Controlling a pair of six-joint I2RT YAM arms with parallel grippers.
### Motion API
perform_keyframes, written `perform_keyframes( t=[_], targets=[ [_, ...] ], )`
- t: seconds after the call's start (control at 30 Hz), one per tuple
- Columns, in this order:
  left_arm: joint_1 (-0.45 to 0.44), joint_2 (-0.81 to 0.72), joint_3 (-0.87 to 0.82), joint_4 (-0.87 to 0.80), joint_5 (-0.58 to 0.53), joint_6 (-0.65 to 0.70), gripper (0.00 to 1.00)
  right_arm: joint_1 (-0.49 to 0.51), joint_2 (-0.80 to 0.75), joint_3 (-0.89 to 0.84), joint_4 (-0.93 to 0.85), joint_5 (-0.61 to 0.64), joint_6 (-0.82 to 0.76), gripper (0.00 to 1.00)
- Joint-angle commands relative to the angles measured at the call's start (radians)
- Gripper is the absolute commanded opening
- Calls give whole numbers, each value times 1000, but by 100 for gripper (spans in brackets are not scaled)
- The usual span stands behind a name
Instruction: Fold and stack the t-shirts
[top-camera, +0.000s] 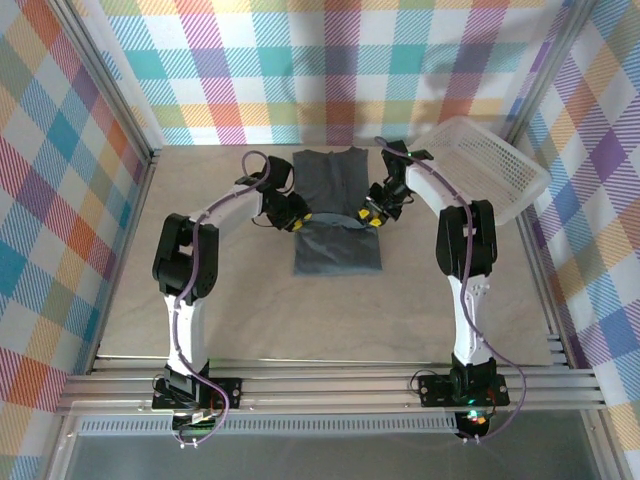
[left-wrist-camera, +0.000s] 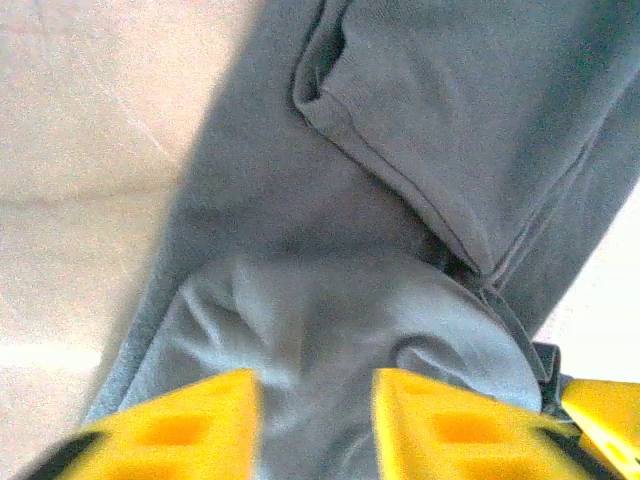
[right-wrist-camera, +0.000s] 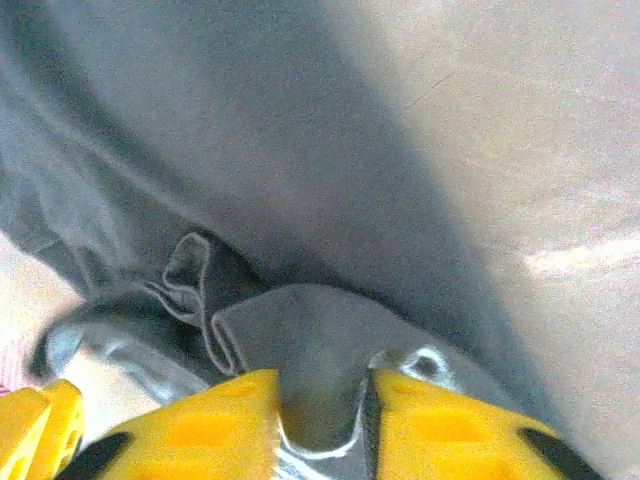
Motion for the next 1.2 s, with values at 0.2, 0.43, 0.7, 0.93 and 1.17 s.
perform_keyframes(
  t=[0.2, 0.43, 0.7, 0.93, 1.17],
  targets=[
    [-44, -308, -319, 4, -74, -49, 52, -16, -277, -232, 25, 65, -125, 63],
    [-111, -462, -706, 274, -32, -342, 52, -15, -493, -703, 221, -60, -29, 59],
    [-122, -349, -696, 364, -3, -368, 51, -14, -431, -847, 388, -160, 94, 57],
    [-128, -275, -663, 447, 16, -399, 43, -13, -366, -795, 410, -168, 115, 43],
    [-134, -261, -600, 453, 0, -398, 35, 2, -339, -731, 411, -145, 126, 16]
  ],
)
